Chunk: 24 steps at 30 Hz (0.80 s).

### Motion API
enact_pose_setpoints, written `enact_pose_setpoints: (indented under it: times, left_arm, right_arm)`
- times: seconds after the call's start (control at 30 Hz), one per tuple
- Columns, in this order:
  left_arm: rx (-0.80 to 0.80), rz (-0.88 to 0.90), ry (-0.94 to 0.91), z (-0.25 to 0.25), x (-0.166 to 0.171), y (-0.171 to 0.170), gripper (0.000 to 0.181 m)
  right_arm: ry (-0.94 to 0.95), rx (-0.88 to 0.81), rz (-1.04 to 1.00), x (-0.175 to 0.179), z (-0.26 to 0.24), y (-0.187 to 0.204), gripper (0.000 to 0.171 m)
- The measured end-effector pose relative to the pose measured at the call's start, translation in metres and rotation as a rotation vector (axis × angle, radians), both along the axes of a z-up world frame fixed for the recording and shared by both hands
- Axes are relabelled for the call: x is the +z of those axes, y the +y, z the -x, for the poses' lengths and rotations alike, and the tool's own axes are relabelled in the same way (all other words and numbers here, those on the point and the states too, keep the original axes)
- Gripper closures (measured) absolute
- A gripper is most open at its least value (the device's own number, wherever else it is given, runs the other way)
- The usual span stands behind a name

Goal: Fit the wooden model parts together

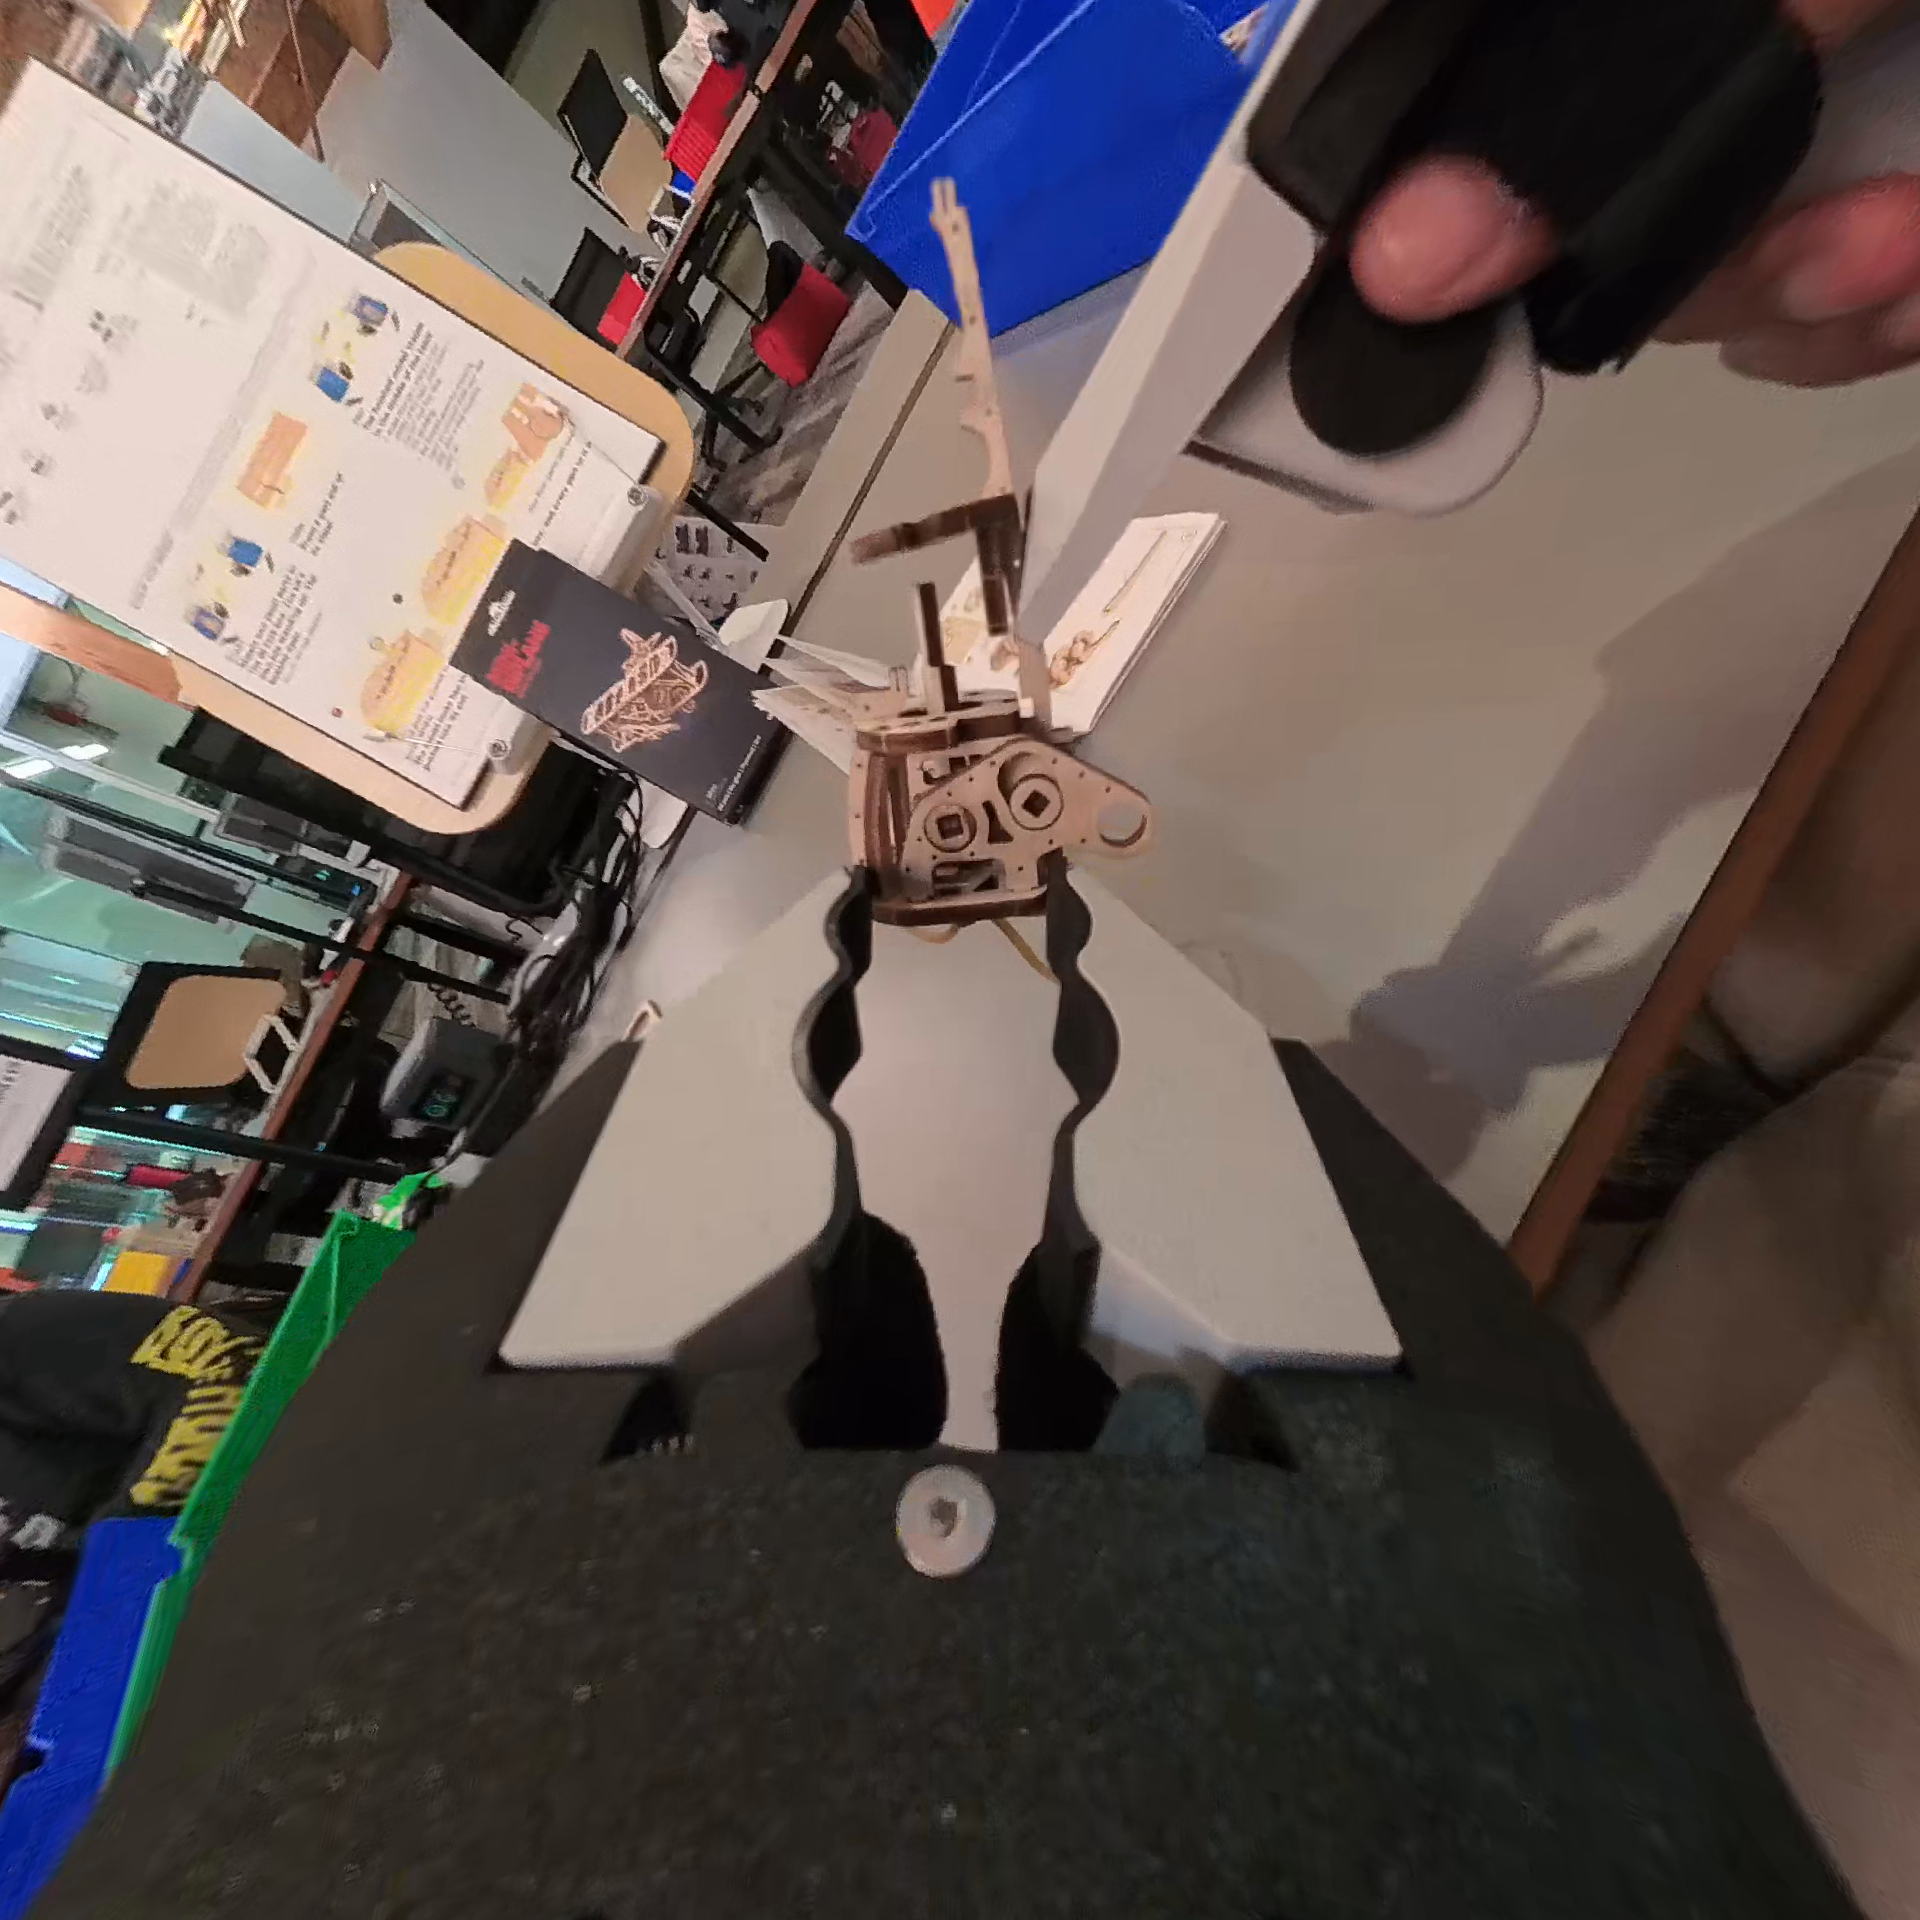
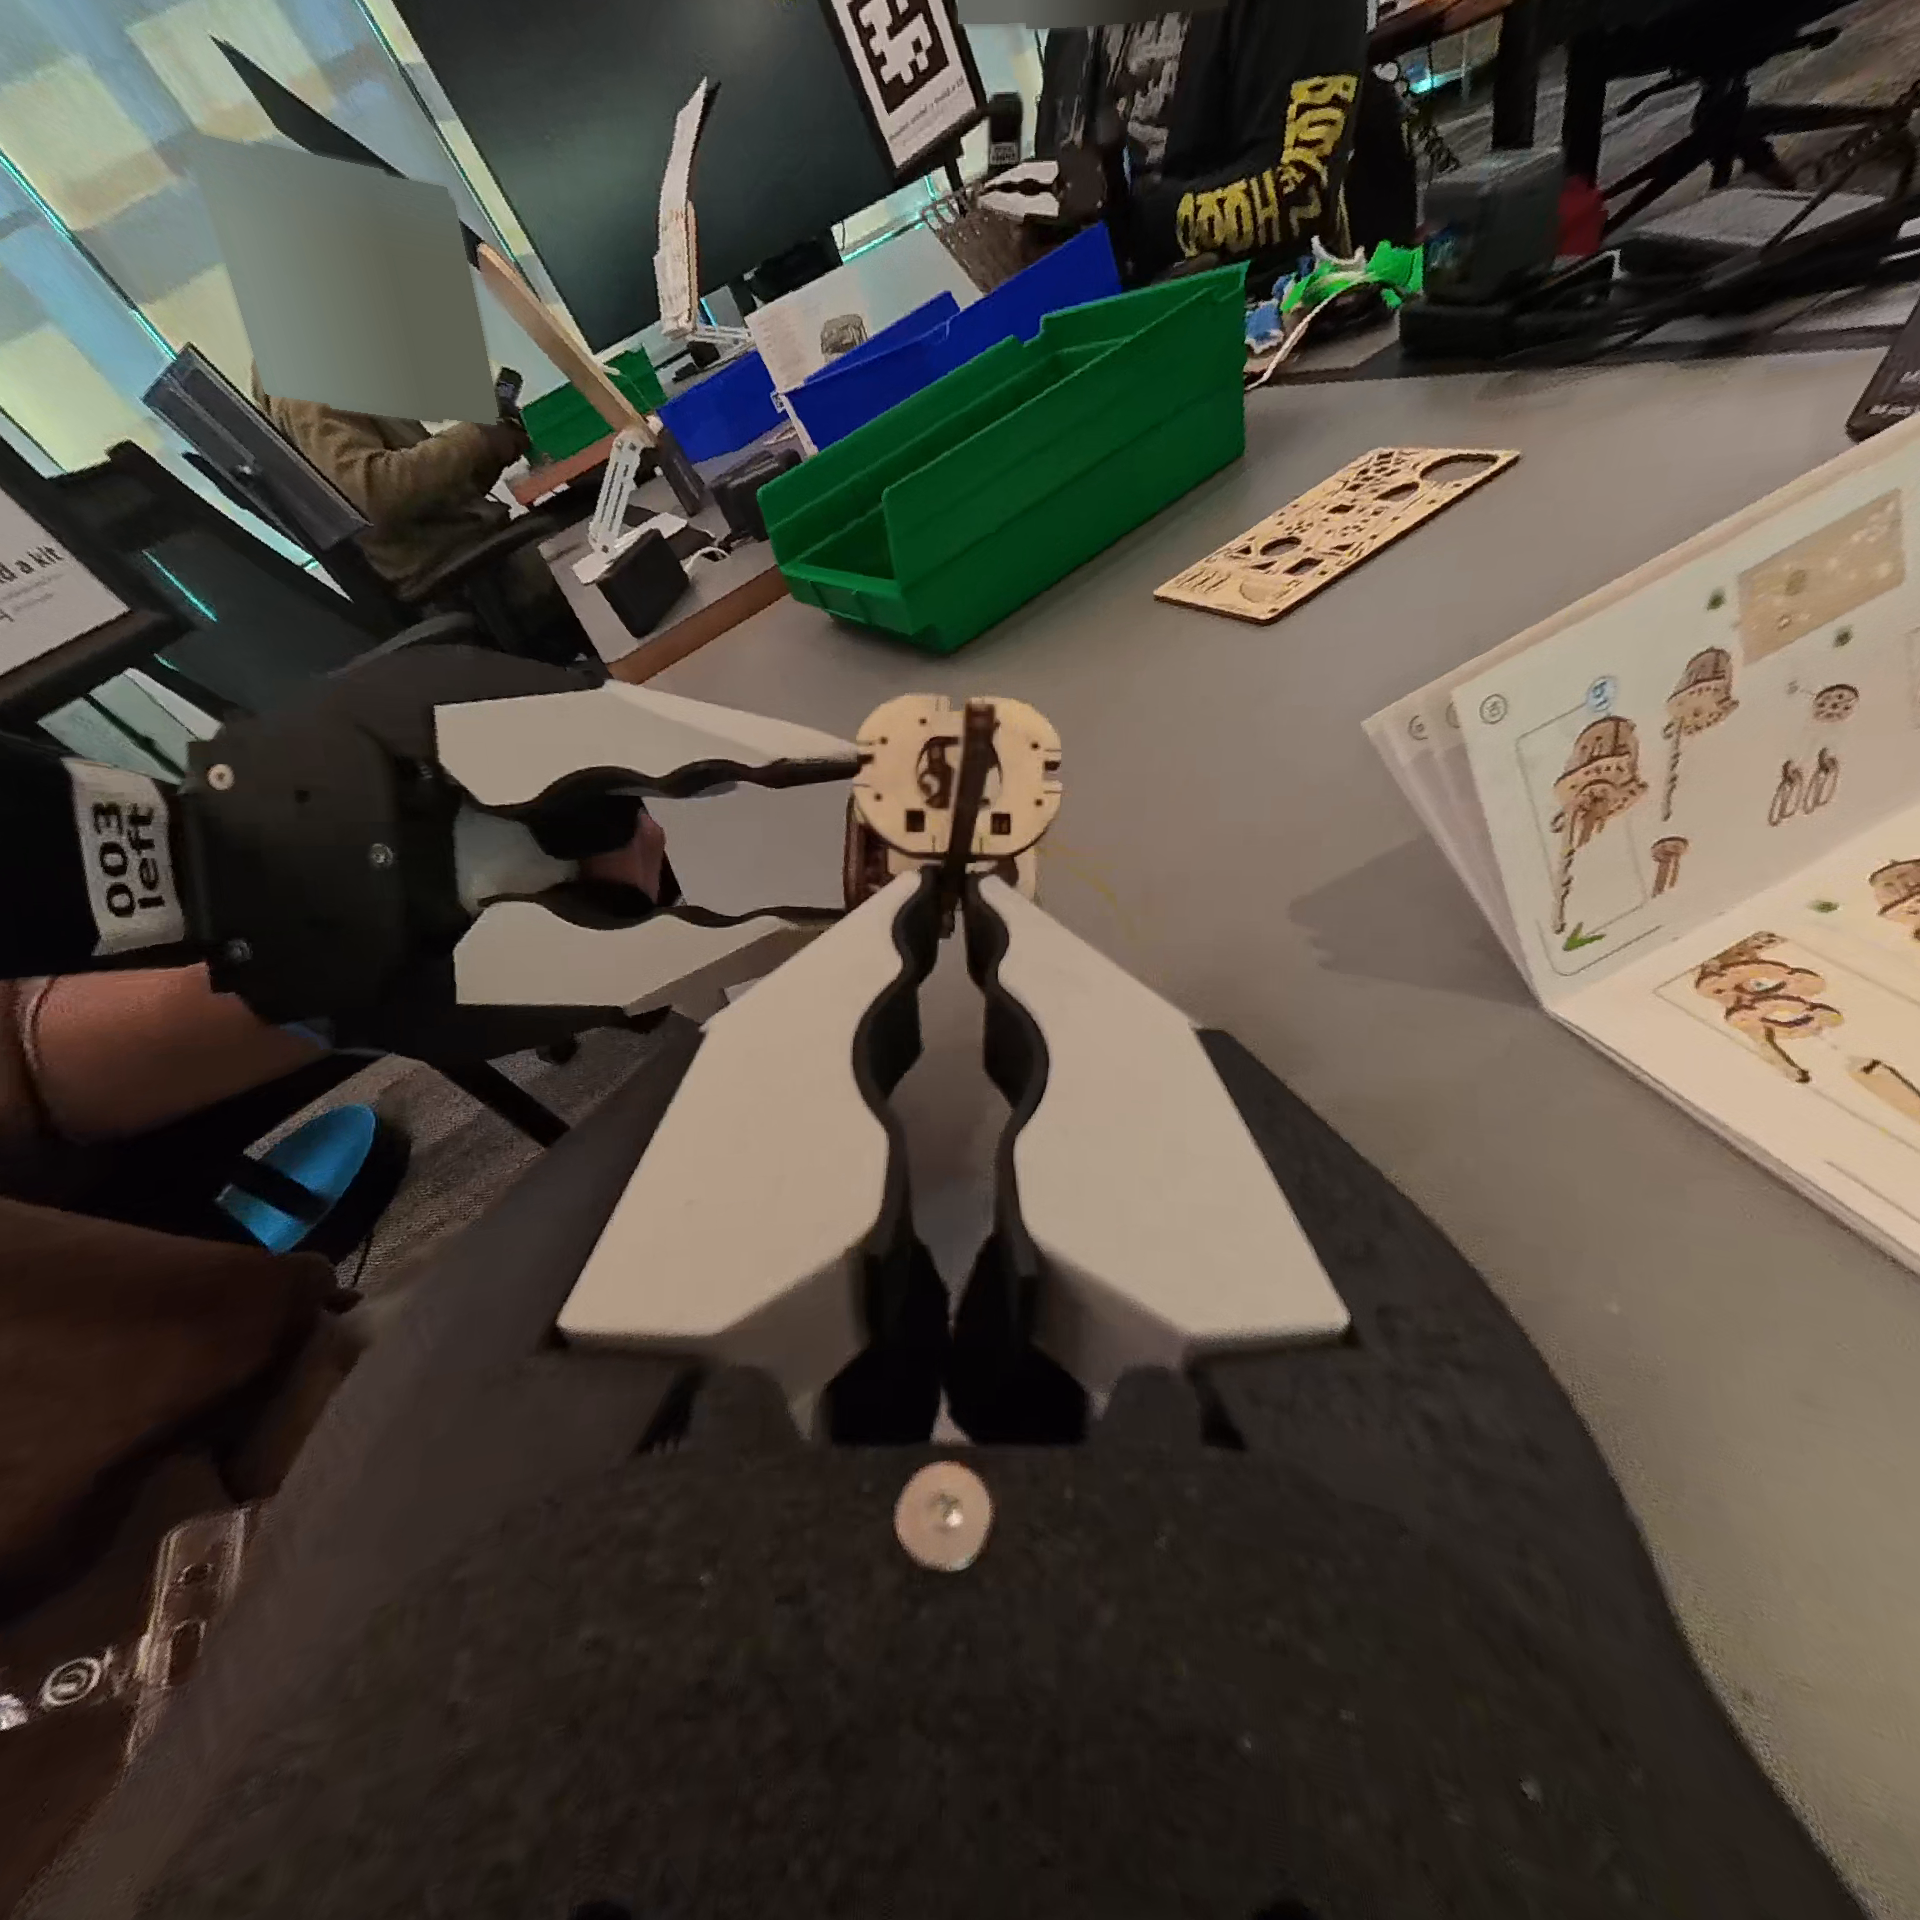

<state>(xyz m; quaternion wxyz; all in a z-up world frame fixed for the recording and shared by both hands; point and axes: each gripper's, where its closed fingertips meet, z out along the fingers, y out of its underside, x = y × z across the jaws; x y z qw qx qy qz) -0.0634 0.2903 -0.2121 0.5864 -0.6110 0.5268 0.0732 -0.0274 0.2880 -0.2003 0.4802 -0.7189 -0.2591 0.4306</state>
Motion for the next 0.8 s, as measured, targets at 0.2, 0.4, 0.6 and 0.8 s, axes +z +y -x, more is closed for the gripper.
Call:
enact_pose_setpoints:
  times: [0.2,0.4,0.6,0.8]
  left_arm:
    - [0.010,0.114,-0.098,0.001,-0.002,0.001,0.150]
    - [-0.014,0.168,-0.133,-0.002,-0.005,-0.002,0.150]
    - [-0.040,0.332,-0.278,-0.007,-0.003,-0.007,0.150]
    - [-0.069,0.663,-0.632,-0.010,0.007,-0.005,0.150]
  right_arm:
    - [0.019,0.002,0.041,-0.001,0.000,-0.002,0.168]
    - [0.052,0.029,0.200,-0.004,-0.004,-0.003,0.168]
    - [0.145,0.056,0.319,-0.003,-0.008,-0.004,0.169]
    - [0.132,0.085,0.154,0.012,-0.001,-0.007,0.144]
